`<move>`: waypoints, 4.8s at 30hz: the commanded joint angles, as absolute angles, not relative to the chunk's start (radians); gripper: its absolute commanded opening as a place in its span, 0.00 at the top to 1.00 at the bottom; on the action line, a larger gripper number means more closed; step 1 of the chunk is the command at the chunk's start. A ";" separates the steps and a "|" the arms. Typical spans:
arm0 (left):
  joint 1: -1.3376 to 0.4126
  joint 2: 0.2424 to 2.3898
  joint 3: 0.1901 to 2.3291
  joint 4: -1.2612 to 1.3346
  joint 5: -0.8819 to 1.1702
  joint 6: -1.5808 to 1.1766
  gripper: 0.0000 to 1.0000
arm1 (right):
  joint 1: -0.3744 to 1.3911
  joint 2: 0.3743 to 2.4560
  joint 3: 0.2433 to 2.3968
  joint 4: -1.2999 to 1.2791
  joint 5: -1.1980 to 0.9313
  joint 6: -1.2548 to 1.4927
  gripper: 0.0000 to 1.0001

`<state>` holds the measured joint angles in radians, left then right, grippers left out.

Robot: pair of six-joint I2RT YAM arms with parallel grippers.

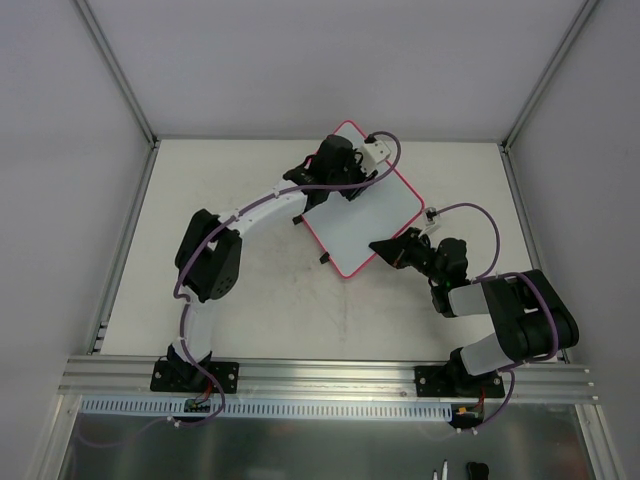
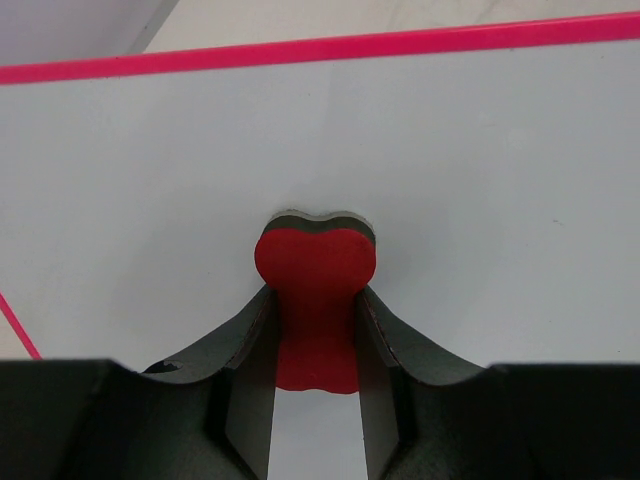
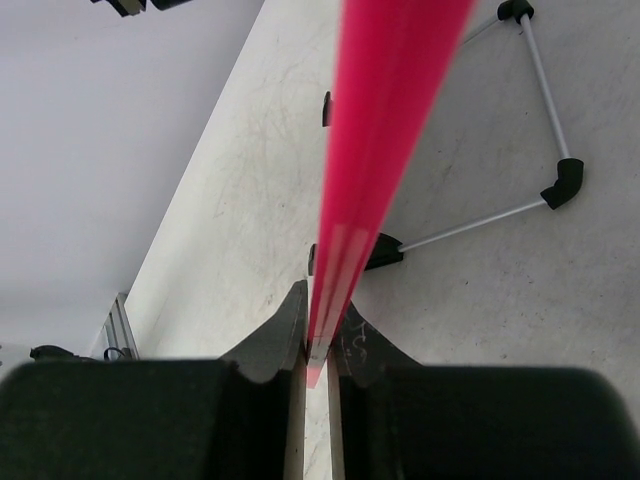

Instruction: Erase the whiteboard

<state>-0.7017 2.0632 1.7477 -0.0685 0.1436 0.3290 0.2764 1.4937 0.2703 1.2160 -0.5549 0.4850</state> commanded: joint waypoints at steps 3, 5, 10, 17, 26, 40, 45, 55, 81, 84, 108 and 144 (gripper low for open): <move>-0.700 2.062 1.707 -0.114 0.107 0.282 0.79 | 0.314 1.480 0.307 1.531 -0.689 0.399 1.00; -0.670 2.037 1.686 -0.112 0.120 0.236 0.80 | 0.314 1.482 0.307 1.531 -0.689 0.399 1.00; -0.614 1.973 1.629 -0.100 0.114 0.170 0.79 | 0.316 1.482 0.310 1.532 -0.692 0.403 1.00; -0.511 1.792 1.455 -0.084 0.088 -0.033 0.78 | 0.316 1.491 0.316 1.532 -0.693 0.408 1.00; -0.390 1.543 1.140 -0.121 0.063 -0.178 0.74 | 0.321 1.509 0.324 1.532 -0.692 0.403 1.00; -0.201 1.471 0.890 -0.261 -0.110 -0.314 0.74 | 0.319 1.529 0.330 1.532 -0.690 0.391 1.00; -0.135 1.532 0.885 -0.279 -0.170 -0.328 0.72 | 0.319 1.534 0.331 1.531 -0.687 0.391 1.00; -0.086 1.591 0.891 -0.284 -0.144 -0.350 0.60 | 0.321 1.537 0.331 1.532 -0.689 0.391 1.00; -0.087 1.272 0.732 -0.179 -0.192 -0.394 0.37 | 0.321 1.534 0.316 1.532 -0.660 0.377 0.76; -0.087 1.281 0.735 -0.178 -0.183 -0.394 0.37 | 0.319 1.534 0.311 1.534 -0.653 0.377 0.75; -0.089 1.295 0.733 -0.167 -0.166 -0.394 0.36 | 0.307 1.540 0.241 1.532 -0.522 0.365 0.23; -0.120 0.864 0.529 -0.060 -0.228 -0.474 0.01 | 0.158 0.543 0.109 0.551 -0.349 0.227 0.01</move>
<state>-0.1062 0.9615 0.5644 -0.0998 -0.1879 -0.4534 0.1612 0.6609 0.0479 0.8906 -0.4458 0.3363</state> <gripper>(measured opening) 0.990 0.989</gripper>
